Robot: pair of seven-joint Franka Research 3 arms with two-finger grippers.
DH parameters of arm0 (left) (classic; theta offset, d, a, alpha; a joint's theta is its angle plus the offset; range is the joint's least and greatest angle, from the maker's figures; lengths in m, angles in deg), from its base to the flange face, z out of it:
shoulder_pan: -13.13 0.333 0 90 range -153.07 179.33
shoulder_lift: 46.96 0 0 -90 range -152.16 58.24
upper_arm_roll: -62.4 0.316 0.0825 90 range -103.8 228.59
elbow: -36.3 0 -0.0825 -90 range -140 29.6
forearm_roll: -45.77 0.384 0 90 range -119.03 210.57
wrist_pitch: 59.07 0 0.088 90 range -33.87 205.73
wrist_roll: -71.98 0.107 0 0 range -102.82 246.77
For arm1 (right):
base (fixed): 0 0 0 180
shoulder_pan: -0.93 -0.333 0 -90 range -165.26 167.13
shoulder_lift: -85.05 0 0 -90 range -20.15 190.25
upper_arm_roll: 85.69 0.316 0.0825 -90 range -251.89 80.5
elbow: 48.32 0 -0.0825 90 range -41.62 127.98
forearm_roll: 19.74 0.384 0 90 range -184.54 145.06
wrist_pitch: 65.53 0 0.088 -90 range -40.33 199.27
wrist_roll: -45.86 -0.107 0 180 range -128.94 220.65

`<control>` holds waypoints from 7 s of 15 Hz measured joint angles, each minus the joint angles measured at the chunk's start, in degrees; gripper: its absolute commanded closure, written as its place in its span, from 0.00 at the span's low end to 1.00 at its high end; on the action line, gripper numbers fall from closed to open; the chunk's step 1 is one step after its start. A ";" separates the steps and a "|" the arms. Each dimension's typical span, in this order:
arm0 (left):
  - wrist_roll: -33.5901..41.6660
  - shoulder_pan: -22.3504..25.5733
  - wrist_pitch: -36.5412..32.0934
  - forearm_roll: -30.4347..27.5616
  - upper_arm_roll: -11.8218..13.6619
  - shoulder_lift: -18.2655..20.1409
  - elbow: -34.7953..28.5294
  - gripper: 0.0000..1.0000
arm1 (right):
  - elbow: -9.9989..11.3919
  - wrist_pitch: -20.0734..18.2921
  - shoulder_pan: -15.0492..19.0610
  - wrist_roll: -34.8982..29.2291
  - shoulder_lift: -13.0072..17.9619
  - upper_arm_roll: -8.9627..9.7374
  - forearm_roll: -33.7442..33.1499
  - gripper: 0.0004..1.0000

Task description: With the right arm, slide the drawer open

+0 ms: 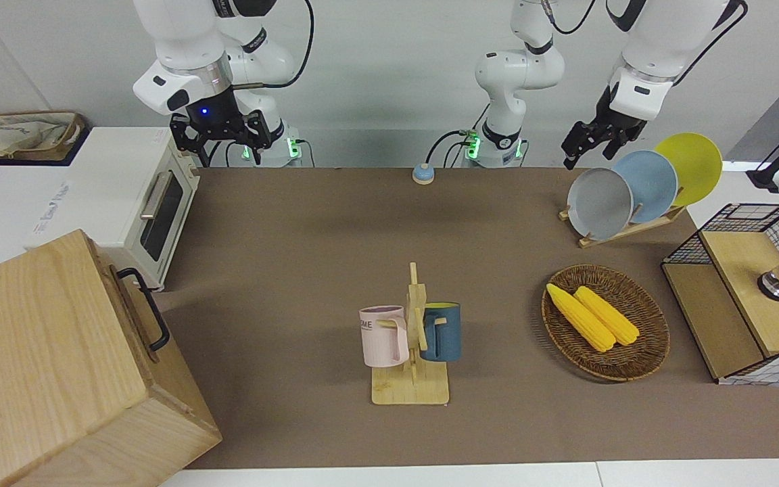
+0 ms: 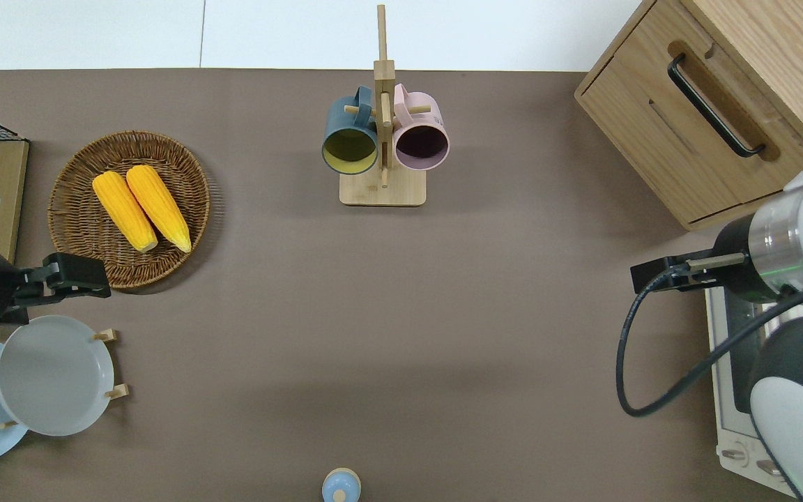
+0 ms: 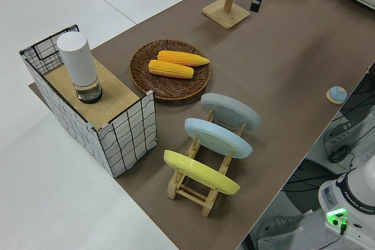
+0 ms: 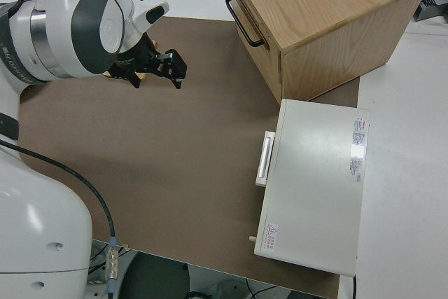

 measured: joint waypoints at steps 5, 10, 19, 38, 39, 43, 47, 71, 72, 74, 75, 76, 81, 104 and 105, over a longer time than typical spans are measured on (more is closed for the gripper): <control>0.00 0.00 0.00 0.00 0.00 0.00 0.00 0.01 | 0.00 0.00 -0.12 -3.61 0.00 2.24 -2.60 0.02; 0.00 0.00 0.00 0.00 0.00 0.00 0.00 0.01 | 0.52 0.09 -0.44 -8.14 -0.04 7.33 -9.63 0.02; 0.00 0.00 0.00 0.00 0.00 0.00 0.00 0.01 | 6.88 0.59 -1.40 -18.63 -2.26 18.93 -32.83 0.02; 0.00 0.00 0.00 0.00 0.00 0.00 0.00 0.01 | 18.57 -1.01 -3.82 -21.64 -15.37 24.37 -79.15 0.02; 0.00 0.00 0.00 0.00 0.00 0.00 0.00 0.01 | 18.58 -1.09 -3.98 -21.64 -15.56 24.34 -80.04 0.02; 0.00 0.00 0.00 0.00 0.00 0.00 0.00 0.01 | 18.60 -1.06 -4.08 -21.63 -16.61 23.68 -84.55 0.02; 0.00 0.00 0.00 0.00 0.00 0.00 0.00 0.01 | 18.55 1.06 -4.02 -20.74 -17.77 21.17 -89.74 0.02; 0.00 0.00 0.00 0.00 0.00 0.00 0.00 0.01 | 15.60 23.06 -2.45 -20.35 -20.88 2.80 -102.96 0.50; 0.00 0.00 0.00 0.00 0.00 0.00 0.00 0.01 | 15.42 23.10 -2.46 -20.36 -20.96 2.81 -103.07 0.57; 0.00 0.00 0.00 0.00 0.00 0.00 0.00 0.01 | 15.20 23.19 -2.48 -20.40 -21.13 2.86 -103.41 0.68; 0.00 0.00 0.00 0.00 0.00 0.00 0.00 0.01 | 15.15 23.25 -2.48 -20.40 -21.19 2.86 -103.57 0.73; 0.00 0.00 0.00 0.00 0.00 0.00 0.00 0.01 | 15.13 23.32 -2.48 -20.40 -21.22 2.86 -103.70 0.79; 0.00 0.00 0.00 0.00 0.00 0.00 0.00 0.01 | 15.10 23.79 -2.47 -21.91 -21.42 2.85 -103.75 0.91; 0.00 0.00 0.00 0.00 0.00 0.00 0.00 0.01 | 15.12 -0.68 -4.42 -22.11 -21.54 23.03 -89.63 0.99; 0.00 0.00 0.00 0.00 0.00 0.00 0.00 0.01 | 15.10 -1.91 -4.81 -22.11 -21.55 24.10 -88.79 0.99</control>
